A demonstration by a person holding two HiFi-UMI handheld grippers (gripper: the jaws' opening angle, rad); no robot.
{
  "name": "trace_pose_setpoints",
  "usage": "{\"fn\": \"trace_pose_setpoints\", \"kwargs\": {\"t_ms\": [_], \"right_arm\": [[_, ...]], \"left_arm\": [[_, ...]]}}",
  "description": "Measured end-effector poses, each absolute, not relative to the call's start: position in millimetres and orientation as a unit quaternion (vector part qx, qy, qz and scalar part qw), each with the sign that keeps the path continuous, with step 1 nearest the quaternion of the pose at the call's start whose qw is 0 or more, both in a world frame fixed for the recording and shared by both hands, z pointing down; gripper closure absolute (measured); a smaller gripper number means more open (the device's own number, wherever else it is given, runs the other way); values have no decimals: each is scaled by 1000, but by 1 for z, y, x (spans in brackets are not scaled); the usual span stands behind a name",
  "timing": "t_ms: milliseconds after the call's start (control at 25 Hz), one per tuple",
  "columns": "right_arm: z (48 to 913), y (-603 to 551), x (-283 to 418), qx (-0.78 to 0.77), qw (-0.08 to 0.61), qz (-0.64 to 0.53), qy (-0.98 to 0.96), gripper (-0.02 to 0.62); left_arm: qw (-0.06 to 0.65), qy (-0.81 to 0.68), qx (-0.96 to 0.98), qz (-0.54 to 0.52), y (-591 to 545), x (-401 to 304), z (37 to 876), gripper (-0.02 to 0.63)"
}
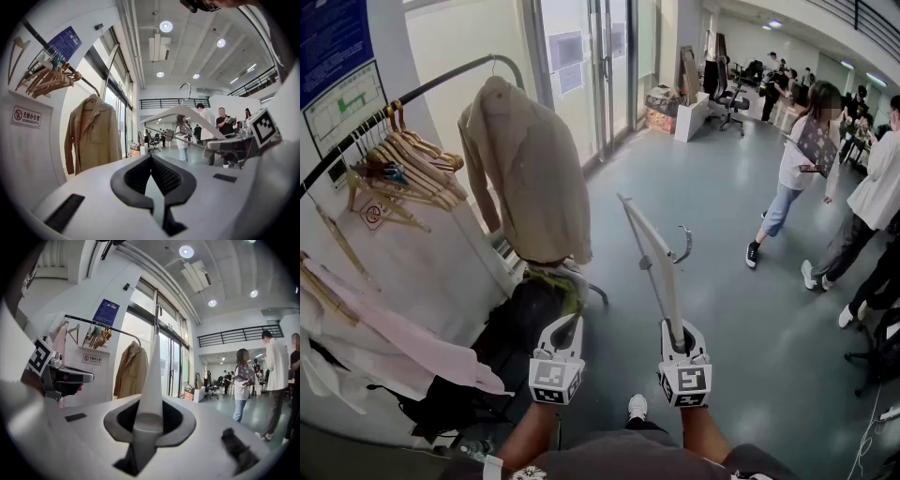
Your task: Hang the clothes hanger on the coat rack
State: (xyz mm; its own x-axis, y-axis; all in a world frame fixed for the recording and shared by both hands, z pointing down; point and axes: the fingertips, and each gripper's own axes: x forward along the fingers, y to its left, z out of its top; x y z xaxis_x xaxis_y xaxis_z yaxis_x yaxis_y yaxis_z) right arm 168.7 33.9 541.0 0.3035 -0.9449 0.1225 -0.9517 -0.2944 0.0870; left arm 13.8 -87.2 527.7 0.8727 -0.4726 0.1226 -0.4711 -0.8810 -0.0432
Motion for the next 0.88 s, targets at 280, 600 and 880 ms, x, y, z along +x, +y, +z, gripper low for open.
{"fn": "trace_pose_setpoints", "kwargs": {"t_ms": [280, 600, 880], "right_arm": [[535, -16, 210, 771, 70, 10, -633, 535], [530, -76, 200, 700, 54, 5, -712, 535], [520, -146, 168, 639, 51, 20, -767, 535]], "left_arm": [[-1, 300, -951, -75, -133, 46, 532, 597], [-6, 375, -923, -85, -169, 34, 537, 597], [-8, 418, -904, -89, -207, 6, 536, 597]]}}
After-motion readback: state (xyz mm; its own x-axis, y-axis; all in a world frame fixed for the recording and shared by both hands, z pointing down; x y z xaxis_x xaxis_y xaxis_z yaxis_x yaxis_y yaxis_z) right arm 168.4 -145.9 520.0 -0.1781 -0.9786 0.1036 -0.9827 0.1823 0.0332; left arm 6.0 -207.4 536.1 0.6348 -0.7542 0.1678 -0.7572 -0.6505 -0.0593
